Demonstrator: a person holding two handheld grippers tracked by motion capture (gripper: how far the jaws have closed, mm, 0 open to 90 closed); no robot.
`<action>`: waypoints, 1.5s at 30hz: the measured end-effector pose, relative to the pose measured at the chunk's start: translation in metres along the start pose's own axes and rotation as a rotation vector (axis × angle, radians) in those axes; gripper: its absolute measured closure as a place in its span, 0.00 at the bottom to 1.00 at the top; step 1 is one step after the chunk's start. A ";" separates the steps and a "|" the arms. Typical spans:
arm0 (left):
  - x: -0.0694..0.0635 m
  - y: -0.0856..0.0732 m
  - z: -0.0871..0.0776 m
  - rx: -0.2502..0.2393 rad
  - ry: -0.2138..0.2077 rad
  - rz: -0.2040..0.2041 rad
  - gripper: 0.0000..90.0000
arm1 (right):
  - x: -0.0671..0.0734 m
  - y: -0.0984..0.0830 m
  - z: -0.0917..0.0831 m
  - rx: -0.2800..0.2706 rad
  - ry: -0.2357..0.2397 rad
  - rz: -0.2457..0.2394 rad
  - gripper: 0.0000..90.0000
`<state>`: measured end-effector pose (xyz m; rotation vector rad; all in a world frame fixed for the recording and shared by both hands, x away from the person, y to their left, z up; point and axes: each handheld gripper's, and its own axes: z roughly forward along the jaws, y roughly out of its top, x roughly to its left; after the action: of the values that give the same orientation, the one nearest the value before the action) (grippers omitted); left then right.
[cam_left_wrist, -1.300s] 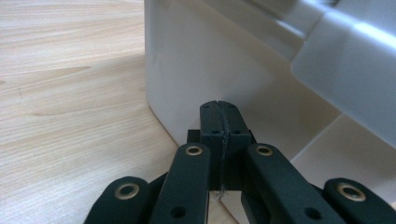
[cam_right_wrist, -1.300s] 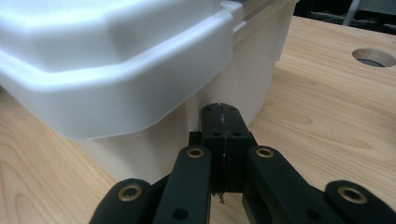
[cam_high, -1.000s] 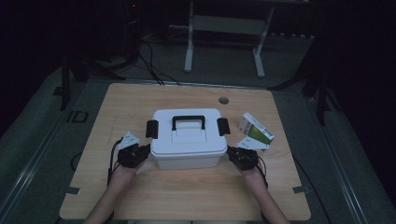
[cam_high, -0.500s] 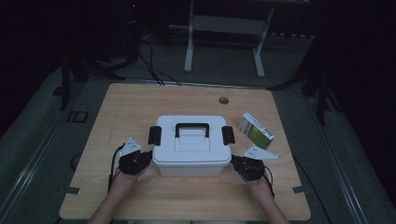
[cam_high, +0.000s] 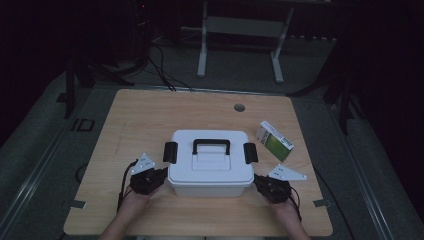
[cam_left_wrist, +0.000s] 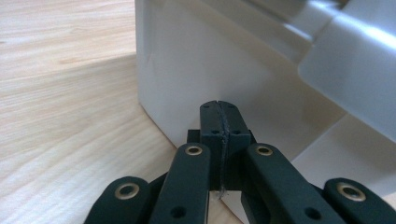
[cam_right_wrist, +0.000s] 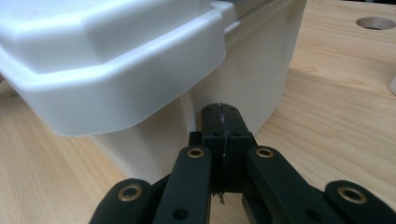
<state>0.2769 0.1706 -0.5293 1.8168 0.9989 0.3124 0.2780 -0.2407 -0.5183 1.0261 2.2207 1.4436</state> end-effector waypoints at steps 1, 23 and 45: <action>-0.002 0.000 0.000 -0.001 -0.001 0.002 1.00 | 0.000 -0.001 -0.002 -0.001 0.002 0.003 1.00; -0.030 -0.010 -0.003 0.007 -0.065 0.026 1.00 | 0.007 -0.021 -0.037 -0.006 -0.009 0.016 1.00; -0.035 -0.008 0.004 0.015 -0.104 0.047 1.00 | 0.006 -0.029 -0.053 -0.012 -0.028 0.037 1.00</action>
<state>0.2534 0.1433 -0.5306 1.8530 0.8903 0.2370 0.2309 -0.2784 -0.5196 1.0827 2.1823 1.4468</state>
